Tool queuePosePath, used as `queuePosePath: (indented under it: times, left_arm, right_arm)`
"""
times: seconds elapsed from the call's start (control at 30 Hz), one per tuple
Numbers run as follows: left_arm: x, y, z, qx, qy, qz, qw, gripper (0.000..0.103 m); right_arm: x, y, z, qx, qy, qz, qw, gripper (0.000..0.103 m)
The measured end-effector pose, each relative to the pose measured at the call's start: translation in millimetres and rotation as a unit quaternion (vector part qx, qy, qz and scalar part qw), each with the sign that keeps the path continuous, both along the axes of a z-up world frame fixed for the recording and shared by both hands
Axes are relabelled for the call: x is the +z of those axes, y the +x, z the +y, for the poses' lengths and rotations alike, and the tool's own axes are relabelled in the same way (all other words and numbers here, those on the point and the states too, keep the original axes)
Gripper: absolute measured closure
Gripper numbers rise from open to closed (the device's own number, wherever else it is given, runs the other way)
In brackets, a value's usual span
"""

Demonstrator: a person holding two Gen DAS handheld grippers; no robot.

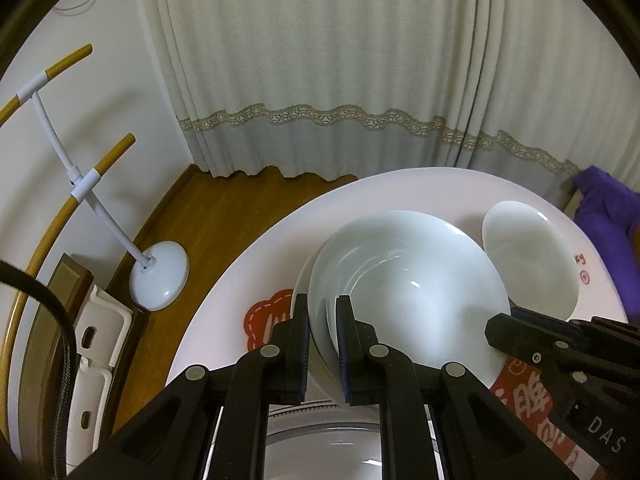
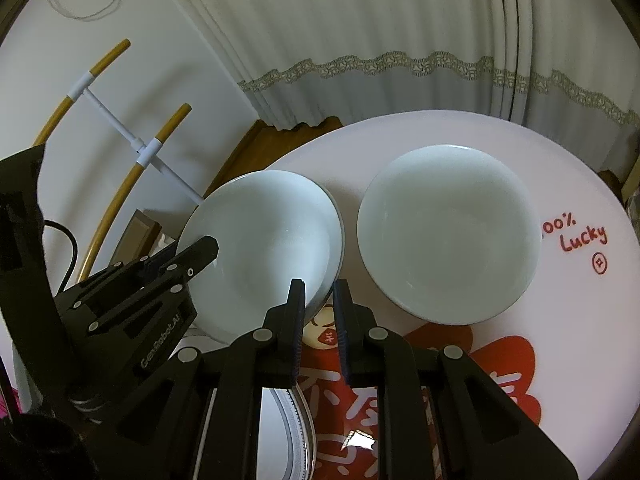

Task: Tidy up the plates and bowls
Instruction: 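Lower the held white bowl into the other white bowl with both tools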

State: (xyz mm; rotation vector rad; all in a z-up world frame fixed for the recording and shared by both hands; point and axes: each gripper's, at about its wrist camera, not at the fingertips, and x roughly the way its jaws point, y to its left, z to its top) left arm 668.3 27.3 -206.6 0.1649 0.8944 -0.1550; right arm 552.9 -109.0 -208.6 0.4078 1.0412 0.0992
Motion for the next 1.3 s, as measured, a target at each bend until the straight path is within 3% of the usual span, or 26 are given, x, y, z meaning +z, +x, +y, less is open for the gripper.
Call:
queuePosePath:
  times: [0.23, 1.3]
  left_arm:
    - [3, -4, -7, 0.0, 0.024, -0.007, 0.9997, 0.093]
    - [13, -10, -7, 0.018, 0.017, 0.002, 0.9997, 0.088]
  right_arm:
    - [-1, 2, -1, -0.001, 0.006, -0.001, 1.0, 0.089]
    - [-1, 7, -3, -0.008, 0.005, 0.009, 1.0, 0.085]
